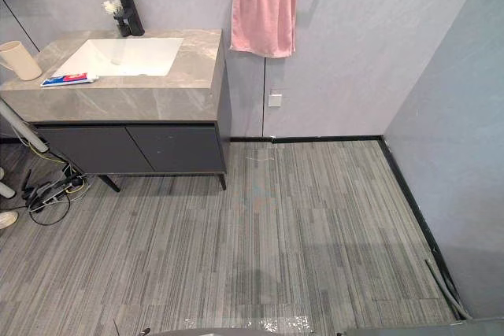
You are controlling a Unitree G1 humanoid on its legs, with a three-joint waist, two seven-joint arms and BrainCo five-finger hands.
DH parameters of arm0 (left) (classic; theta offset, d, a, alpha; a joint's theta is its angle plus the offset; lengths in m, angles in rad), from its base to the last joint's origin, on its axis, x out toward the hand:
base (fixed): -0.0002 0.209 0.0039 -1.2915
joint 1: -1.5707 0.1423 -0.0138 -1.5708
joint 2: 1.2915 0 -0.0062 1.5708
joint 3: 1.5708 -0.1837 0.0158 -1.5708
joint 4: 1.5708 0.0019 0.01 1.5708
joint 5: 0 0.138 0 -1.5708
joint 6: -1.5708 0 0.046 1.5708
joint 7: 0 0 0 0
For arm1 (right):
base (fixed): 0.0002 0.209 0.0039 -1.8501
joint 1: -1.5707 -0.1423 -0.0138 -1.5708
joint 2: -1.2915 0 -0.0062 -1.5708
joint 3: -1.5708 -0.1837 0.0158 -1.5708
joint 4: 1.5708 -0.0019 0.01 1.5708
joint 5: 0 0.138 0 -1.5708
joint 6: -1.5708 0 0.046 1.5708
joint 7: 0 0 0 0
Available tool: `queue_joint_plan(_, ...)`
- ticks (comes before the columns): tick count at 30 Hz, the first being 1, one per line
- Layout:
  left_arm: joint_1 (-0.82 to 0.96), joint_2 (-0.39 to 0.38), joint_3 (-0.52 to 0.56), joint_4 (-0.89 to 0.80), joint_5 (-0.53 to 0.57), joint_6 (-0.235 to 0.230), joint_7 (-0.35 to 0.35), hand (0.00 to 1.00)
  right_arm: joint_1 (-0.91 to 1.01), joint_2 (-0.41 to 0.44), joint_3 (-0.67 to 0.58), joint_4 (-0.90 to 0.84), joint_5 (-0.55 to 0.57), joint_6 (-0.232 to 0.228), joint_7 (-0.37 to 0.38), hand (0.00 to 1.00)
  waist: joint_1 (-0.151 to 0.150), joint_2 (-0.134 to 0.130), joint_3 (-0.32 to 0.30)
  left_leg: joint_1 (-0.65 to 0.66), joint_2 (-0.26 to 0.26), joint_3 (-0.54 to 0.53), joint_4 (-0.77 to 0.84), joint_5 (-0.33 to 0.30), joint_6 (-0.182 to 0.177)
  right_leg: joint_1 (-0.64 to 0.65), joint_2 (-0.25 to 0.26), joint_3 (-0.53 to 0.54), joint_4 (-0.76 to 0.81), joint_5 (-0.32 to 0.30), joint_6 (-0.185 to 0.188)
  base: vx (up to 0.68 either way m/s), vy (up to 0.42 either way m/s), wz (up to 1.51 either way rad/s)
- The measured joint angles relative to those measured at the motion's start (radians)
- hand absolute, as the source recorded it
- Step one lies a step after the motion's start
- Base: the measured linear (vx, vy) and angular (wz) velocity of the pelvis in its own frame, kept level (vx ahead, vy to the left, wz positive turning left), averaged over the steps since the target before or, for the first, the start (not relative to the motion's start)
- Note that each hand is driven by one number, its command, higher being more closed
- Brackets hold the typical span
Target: Organize washtable
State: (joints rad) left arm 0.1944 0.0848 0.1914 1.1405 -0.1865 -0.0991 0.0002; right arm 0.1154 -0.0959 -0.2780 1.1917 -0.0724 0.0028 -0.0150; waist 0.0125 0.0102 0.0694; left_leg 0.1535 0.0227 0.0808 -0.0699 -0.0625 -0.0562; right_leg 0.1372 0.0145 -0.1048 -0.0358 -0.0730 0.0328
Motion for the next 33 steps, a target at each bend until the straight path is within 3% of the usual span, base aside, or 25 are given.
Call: queue_joint_plan(33, 0.000, -0.002, 0.007, 0.003, -0.003, -0.007, 0.000, 0.00, 0.002, 0.001, 0.000, 0.000, 0.000, 0.000, -0.001, 0.00, 0.000, -0.004, 0.011, 0.017, 0.001, 0.003, 0.005, 0.000, 0.000, 0.018, 0.000, -0.004, 0.001, 0.004, -0.006, -0.01, -0.005, 0.00)
